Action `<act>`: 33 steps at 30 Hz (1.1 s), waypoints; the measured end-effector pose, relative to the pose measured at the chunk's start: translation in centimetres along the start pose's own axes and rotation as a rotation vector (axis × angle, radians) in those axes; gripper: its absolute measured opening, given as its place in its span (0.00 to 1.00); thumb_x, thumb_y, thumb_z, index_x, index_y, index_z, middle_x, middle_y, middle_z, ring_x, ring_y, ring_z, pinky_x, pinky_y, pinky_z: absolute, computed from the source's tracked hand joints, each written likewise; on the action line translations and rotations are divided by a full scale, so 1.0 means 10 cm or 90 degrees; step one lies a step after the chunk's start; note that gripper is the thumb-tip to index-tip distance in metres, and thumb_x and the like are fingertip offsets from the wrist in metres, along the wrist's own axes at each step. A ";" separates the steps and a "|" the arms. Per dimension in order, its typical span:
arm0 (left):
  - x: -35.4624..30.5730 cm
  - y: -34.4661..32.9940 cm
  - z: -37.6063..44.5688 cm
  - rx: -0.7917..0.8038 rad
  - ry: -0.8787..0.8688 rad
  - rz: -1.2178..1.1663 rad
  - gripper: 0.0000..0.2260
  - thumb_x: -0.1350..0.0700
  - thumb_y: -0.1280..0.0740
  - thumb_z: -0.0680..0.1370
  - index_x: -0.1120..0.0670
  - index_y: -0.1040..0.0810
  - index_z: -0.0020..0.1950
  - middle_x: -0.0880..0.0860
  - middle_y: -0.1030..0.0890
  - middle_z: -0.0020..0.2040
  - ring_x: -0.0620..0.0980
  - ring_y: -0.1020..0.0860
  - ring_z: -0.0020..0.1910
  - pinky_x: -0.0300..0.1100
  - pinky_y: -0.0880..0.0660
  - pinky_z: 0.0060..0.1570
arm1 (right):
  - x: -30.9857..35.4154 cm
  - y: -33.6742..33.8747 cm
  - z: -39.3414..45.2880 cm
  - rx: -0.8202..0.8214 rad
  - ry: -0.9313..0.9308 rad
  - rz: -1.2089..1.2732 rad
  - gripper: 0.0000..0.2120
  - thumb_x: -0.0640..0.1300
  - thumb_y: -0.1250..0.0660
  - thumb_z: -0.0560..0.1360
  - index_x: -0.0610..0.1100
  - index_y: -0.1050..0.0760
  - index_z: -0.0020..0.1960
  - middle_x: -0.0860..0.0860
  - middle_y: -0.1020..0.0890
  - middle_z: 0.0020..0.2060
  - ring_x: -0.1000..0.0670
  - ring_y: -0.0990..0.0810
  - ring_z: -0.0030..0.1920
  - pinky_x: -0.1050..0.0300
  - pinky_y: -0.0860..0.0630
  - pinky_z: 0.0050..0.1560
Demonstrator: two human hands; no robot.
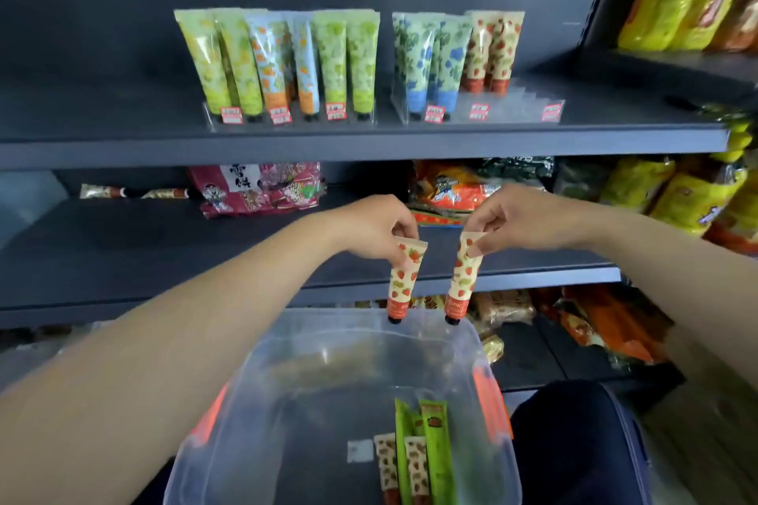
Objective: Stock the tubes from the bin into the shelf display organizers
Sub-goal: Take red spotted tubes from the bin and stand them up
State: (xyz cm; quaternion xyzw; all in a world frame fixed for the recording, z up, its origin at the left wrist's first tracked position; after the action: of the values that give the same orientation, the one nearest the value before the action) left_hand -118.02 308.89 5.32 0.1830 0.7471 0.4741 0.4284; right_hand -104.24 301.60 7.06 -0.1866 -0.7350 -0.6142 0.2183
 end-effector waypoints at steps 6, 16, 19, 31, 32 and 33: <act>-0.81 1.01 0.06 -0.112 -0.052 0.016 0.08 0.55 0.24 0.68 0.51 0.21 0.44 0.46 0.19 0.43 0.45 0.22 0.43 0.40 0.27 0.46 | 0.23 1.15 -0.23 -0.143 0.039 0.026 0.02 0.45 0.28 0.71 0.49 0.17 0.42 0.49 0.15 0.41 0.58 0.22 0.40 0.59 0.29 0.48; -1.54 2.11 0.55 -0.342 -0.044 -0.047 0.09 0.58 0.25 0.69 0.57 0.17 0.48 0.50 0.18 0.38 0.45 0.21 0.38 0.38 0.23 0.44 | 0.16 2.35 -0.09 -0.489 0.093 0.125 0.04 0.37 0.30 0.72 0.42 0.21 0.46 0.52 0.19 0.37 0.64 0.23 0.32 0.74 0.27 0.36; -1.53 2.16 0.79 -0.335 -0.006 0.024 0.09 0.58 0.26 0.70 0.59 0.17 0.49 0.50 0.20 0.35 0.46 0.23 0.35 0.37 0.27 0.34 | 0.02 2.41 0.13 -0.513 0.068 0.124 0.04 0.37 0.30 0.72 0.45 0.21 0.45 0.53 0.20 0.37 0.59 0.23 0.36 0.68 0.28 0.40; -1.33 2.05 1.44 -0.281 0.027 0.129 0.12 0.57 0.28 0.73 0.60 0.20 0.54 0.54 0.19 0.51 0.55 0.22 0.54 0.36 0.33 0.34 | -0.36 2.34 0.58 -0.497 0.044 0.126 0.05 0.37 0.30 0.73 0.41 0.20 0.49 0.49 0.18 0.41 0.59 0.23 0.37 0.69 0.28 0.42; -1.32 2.04 1.47 -0.278 0.028 0.129 0.12 0.57 0.28 0.72 0.60 0.20 0.54 0.54 0.20 0.51 0.54 0.22 0.53 0.37 0.33 0.34 | -0.38 2.34 0.60 -0.493 0.042 0.129 0.05 0.37 0.30 0.73 0.42 0.20 0.48 0.50 0.19 0.40 0.59 0.23 0.37 0.70 0.28 0.42; -1.32 2.04 1.49 -0.274 0.029 0.130 0.13 0.57 0.27 0.72 0.60 0.20 0.55 0.54 0.20 0.51 0.54 0.22 0.50 0.37 0.32 0.35 | -0.40 2.34 0.61 -0.490 0.040 0.132 0.05 0.37 0.30 0.72 0.42 0.20 0.48 0.50 0.19 0.40 0.59 0.23 0.37 0.70 0.28 0.41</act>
State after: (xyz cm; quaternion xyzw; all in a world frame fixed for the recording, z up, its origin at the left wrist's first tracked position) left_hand -101.12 318.05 26.38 0.1515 0.6161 0.6672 0.3903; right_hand -88.75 311.72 23.10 -0.3088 -0.4213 -0.8250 0.2156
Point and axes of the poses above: each hand's wrist, its own z-axis towards the middle knuckle, its own y-axis out of the back of the hand, x = y × z, the point moved 6 cm from there along z, towards the middle knuckle
